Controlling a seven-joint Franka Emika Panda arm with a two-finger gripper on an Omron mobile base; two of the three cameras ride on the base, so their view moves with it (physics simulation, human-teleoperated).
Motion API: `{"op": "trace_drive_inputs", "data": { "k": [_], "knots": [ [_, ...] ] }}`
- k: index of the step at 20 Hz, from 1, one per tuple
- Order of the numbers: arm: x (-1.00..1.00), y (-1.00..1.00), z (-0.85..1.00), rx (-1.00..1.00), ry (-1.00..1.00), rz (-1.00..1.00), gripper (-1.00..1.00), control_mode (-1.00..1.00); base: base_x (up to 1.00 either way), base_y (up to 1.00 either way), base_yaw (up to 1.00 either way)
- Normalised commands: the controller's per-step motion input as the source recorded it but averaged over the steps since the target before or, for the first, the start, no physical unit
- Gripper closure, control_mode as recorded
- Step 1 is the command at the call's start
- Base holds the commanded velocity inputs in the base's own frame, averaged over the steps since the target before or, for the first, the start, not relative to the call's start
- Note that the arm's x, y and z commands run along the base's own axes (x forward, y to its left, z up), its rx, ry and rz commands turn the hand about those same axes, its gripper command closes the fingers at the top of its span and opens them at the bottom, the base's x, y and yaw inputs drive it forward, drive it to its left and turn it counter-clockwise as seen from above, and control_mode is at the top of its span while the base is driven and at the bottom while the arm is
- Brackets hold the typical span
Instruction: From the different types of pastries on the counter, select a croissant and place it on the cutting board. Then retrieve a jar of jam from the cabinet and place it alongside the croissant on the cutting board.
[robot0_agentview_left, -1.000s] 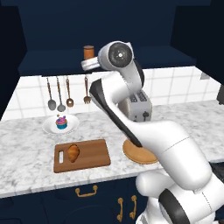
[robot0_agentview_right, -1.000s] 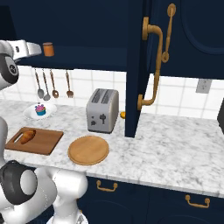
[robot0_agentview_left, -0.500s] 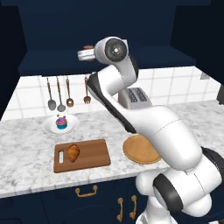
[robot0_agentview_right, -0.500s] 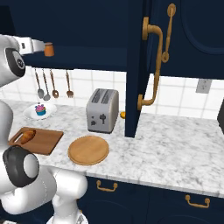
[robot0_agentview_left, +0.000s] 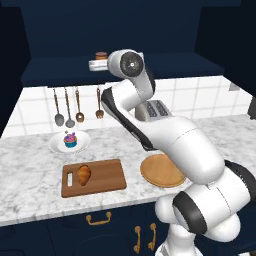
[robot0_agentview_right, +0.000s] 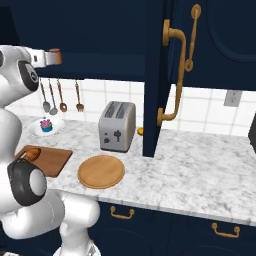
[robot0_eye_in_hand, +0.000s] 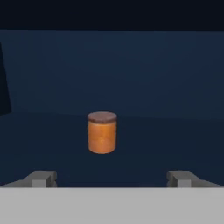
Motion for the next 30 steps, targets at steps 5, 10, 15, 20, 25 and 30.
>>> {"op": "trace_drive_inputs", "data": {
  "k": [5,10,15,20,25,30],
  "knots": [
    [0.36,0.00,0.00,0.01,0.22,0.01,-1.00,-1.00,0.00,0.00,0.00],
    [0.10,0.03,0.00,0.01,0.00,0.00,-1.00,-1.00,0.00,0.00,0.00],
    [0.22,0.03,-0.10,0.01,0.02,0.03,-1.00,-1.00,0.00,0.00,0.00],
    [0.39,0.00,-0.01,0.00,0.00,0.01,-1.00,-1.00,0.00,0.00,0.00],
    [0.38,0.02,-0.06,0.00,0.00,0.00,-1.00,-1.00,0.00,0.00,0.00],
    [0.35,0.18,-0.15,0.00,0.00,0.00,-1.00,-1.00,0.00,0.00,0.00]
  ]
}}
